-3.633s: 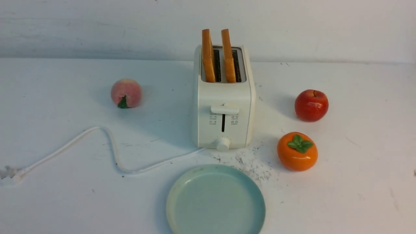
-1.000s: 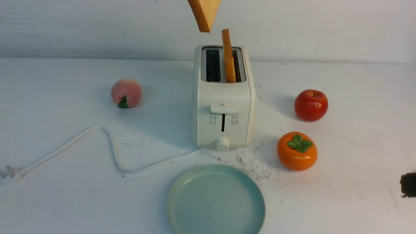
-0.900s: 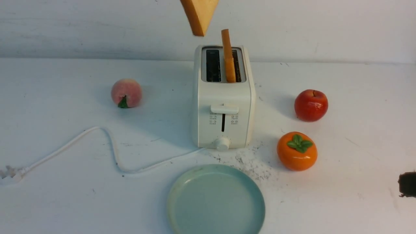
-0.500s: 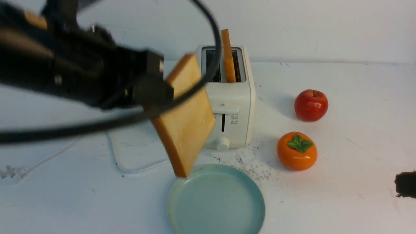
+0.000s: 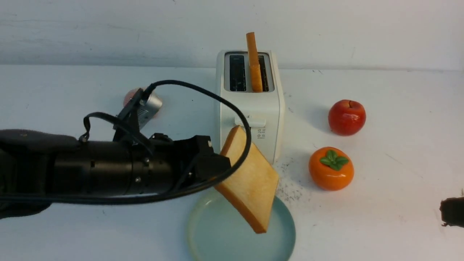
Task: Take toasted bread from bread machine on white table place on plate.
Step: 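Place the slice of bread on the plate with the left gripper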
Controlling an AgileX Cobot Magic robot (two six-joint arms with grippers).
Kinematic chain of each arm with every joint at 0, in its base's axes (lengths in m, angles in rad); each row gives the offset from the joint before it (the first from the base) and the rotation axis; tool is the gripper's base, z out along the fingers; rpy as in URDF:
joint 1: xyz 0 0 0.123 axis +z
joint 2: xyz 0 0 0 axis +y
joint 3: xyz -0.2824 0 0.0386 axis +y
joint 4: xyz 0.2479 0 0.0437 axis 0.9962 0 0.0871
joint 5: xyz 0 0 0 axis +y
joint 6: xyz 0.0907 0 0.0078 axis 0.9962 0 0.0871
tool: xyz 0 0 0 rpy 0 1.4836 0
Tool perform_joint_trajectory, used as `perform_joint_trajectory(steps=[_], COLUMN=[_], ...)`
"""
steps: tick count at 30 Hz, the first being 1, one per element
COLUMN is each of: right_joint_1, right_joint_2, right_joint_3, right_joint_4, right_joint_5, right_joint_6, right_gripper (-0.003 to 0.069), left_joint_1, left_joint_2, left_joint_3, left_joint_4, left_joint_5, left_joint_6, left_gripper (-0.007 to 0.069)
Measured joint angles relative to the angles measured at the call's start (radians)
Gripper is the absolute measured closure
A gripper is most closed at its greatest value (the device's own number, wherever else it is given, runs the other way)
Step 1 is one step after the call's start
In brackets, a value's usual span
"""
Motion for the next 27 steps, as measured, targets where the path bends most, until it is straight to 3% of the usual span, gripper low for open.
perform_joint_trajectory(steps=[11,18,22,27], right_joint_1=[0.0,0.0,0.0,0.0], right_joint_2=[0.0,0.0,0.0,0.0], right_joint_3=[0.0,0.0,0.0,0.0], right_joint_4=[0.001,0.001,0.006,0.012], right_joint_5=[-0.001,-0.001,-0.001,0.003], right_joint_6=[-0.003,-0.003,-0.003,-0.003], right_gripper=[0.0626,0.0617,0.0616,0.0615], left_joint_1=[0.0,0.0,0.0,0.0], left_joint_2=[0.184,0.219,0.219,0.217], left_joint_3=[0.0,0.0,0.0,0.0], left_joint_4=[-0.028,-0.009,0.034,0.141], left_joint_5=[0.044,-0.011,-0.018,-0.019], left_joint_6=[0.049,0.05,0.051,0.052], left_gripper=[0.054,0.0532,0.0485,0.0277])
